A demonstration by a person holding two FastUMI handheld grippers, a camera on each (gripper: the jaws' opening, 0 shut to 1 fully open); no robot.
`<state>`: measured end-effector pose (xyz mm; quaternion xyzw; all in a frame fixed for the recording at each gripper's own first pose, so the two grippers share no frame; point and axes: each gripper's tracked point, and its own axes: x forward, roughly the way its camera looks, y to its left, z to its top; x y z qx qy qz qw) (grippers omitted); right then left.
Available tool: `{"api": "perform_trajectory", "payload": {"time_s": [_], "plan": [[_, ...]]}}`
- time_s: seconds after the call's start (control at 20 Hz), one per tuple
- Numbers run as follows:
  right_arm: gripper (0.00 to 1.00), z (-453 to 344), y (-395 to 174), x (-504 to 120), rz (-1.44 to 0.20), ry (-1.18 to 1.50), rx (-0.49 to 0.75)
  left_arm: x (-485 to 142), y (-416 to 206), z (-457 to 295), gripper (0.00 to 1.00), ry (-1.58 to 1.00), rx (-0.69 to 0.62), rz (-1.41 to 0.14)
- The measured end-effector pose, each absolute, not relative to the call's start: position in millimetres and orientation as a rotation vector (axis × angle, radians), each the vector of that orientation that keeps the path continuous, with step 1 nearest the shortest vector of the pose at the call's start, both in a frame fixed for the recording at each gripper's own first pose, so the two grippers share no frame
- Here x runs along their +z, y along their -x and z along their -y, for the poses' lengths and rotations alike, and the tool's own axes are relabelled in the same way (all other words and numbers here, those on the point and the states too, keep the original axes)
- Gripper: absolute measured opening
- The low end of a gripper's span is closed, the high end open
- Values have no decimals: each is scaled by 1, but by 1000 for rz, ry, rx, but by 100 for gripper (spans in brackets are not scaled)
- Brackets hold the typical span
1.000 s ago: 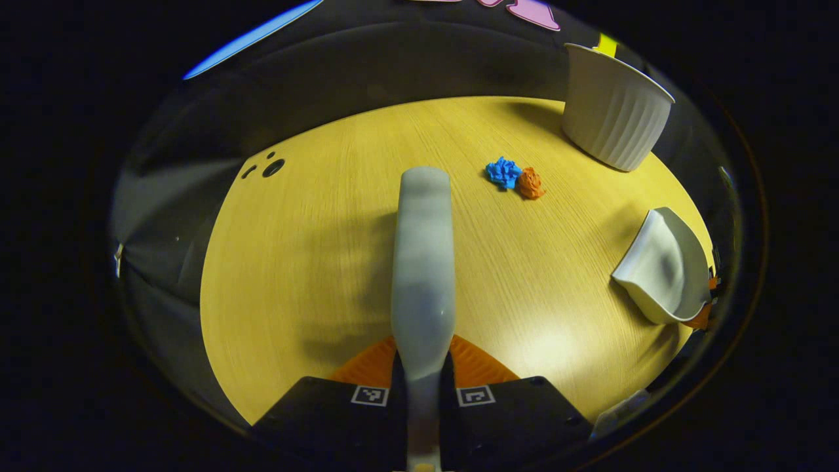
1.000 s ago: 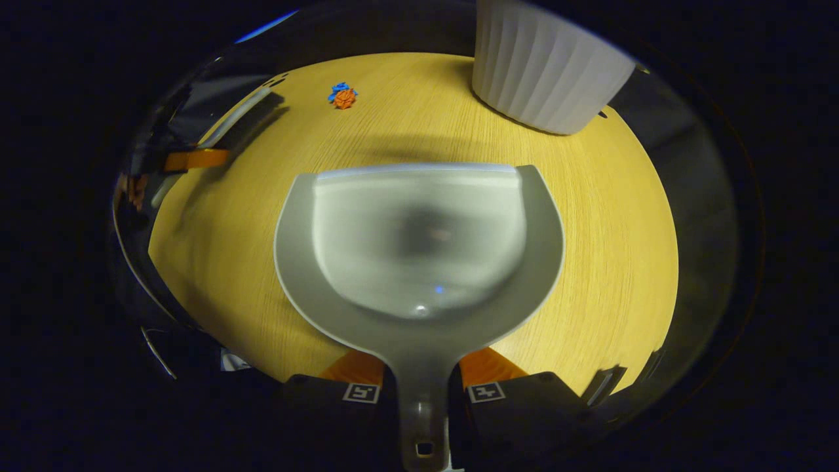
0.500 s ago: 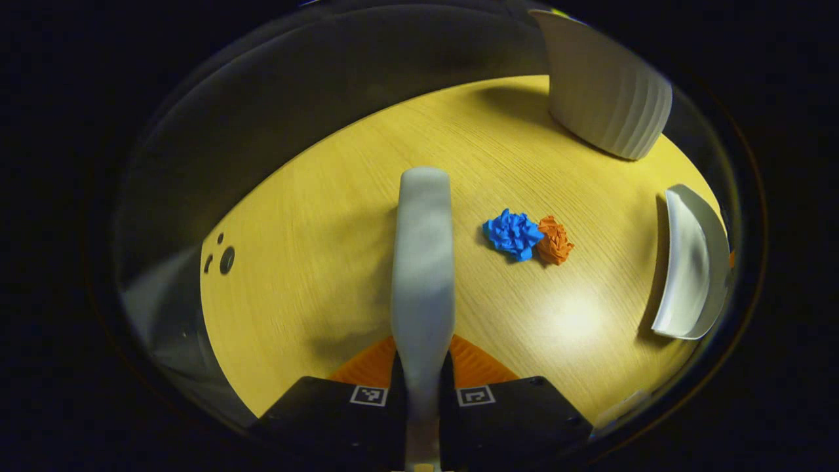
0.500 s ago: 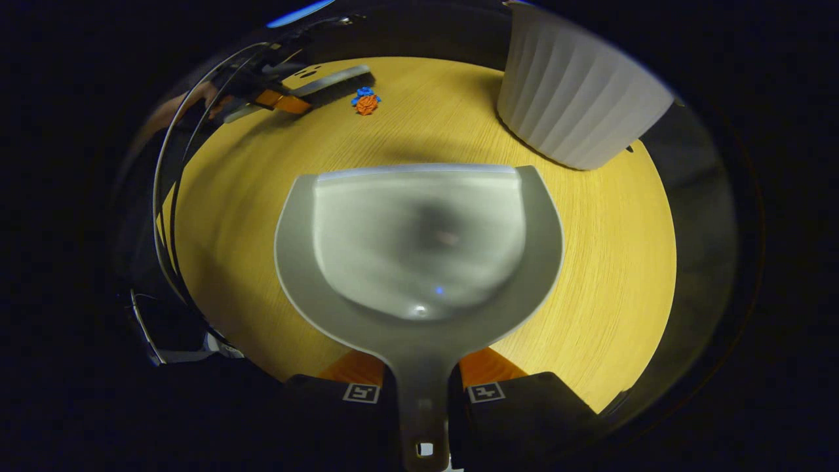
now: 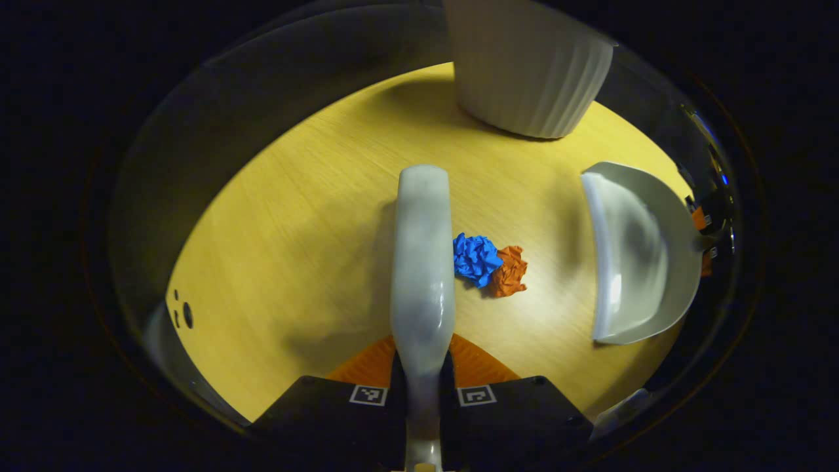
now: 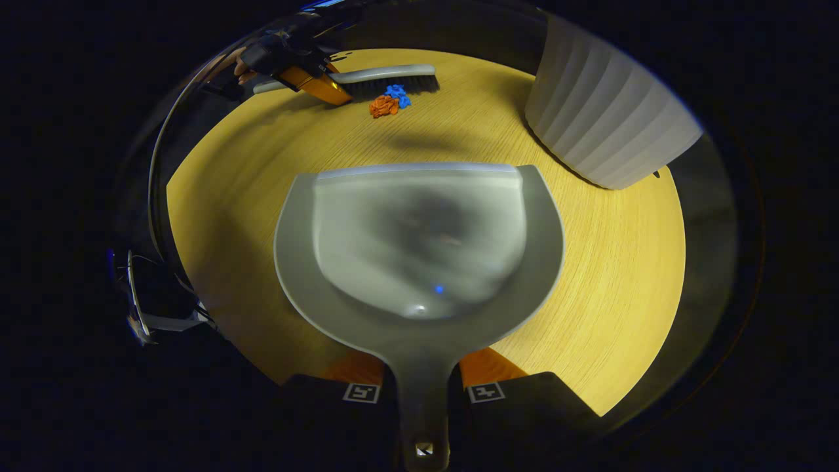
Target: Pick up the small broom and dustpan from the desktop, sweep the trash into the dustpan with the broom, and then empty the trash into the garbage bin.
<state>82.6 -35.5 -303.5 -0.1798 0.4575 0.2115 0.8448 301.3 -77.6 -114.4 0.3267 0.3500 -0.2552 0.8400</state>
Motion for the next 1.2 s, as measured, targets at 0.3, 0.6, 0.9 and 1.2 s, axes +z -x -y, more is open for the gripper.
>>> {"api": "perform_trajectory", "payload": {"time_s": [0.3, 0.6, 0.9, 1.2], "plan": [[38, 39, -81, -308, -946, 408, 476, -148, -238, 113, 24, -638, -656, -872], [34, 42, -81, -312, -931, 414, 484, -170, -190, 142, 24, -569, -648, -1000], [33, 44, -83, -312, -904, 411, 459, -167, -172, 140, 25, -495, -583, -960], [33, 40, -79, -303, -889, 351, 373, -153, -136, 91, 25, -359, -455, -816]]}}
